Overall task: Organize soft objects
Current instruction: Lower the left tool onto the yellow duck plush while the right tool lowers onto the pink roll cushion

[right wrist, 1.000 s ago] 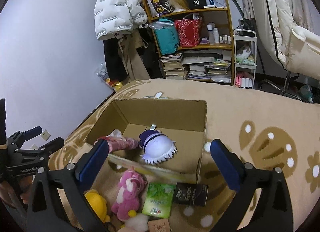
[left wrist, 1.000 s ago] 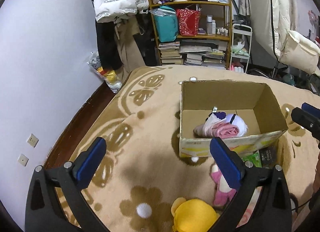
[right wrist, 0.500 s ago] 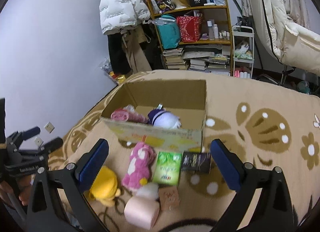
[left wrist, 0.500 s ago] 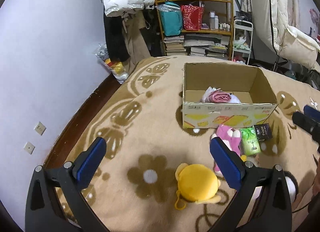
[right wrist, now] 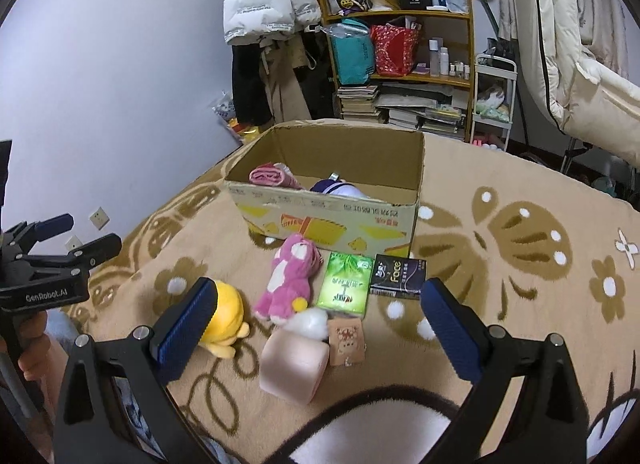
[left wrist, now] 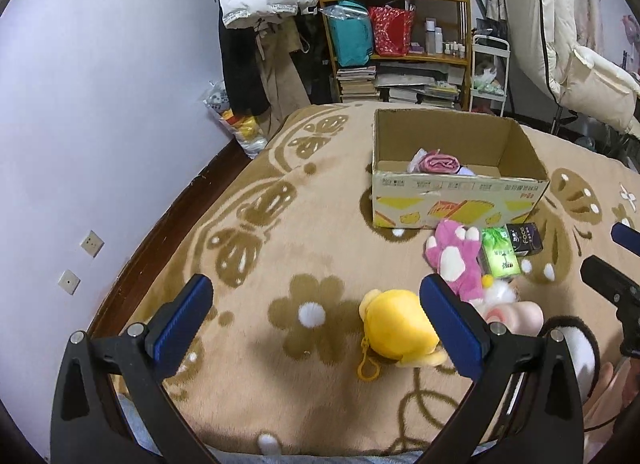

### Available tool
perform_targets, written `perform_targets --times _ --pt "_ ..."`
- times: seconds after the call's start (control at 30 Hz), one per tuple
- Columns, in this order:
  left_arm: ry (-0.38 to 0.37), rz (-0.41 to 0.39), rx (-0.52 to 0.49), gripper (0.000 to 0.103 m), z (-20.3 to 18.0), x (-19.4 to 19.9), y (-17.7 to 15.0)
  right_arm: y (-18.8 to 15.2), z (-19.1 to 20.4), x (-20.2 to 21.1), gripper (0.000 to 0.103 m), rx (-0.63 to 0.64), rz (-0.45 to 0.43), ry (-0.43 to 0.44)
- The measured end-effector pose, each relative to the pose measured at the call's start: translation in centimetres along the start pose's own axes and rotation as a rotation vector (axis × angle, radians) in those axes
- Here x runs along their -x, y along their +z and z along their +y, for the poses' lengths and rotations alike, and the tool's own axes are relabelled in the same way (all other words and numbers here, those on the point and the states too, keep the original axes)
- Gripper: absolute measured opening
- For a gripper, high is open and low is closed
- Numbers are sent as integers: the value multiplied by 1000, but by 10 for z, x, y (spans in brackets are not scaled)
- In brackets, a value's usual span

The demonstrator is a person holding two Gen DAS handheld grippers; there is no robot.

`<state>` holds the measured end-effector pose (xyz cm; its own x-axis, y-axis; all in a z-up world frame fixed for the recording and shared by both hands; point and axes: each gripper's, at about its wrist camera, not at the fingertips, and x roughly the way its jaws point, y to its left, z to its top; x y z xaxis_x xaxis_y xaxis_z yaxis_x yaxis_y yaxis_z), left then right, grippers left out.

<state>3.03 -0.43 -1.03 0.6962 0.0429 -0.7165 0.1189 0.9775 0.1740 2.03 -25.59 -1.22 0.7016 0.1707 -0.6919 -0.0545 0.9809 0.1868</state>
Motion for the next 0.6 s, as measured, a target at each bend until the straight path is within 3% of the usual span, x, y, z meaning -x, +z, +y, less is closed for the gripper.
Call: perform_targets --times 0.33,0.6 --pt "-12 50 -30 102 -11 -17 -10 -16 4 -15 103 -14 55 31" --pt "-105 131 30 102 -12 -40 -12 -24 1 -36 103 -43 128 59"
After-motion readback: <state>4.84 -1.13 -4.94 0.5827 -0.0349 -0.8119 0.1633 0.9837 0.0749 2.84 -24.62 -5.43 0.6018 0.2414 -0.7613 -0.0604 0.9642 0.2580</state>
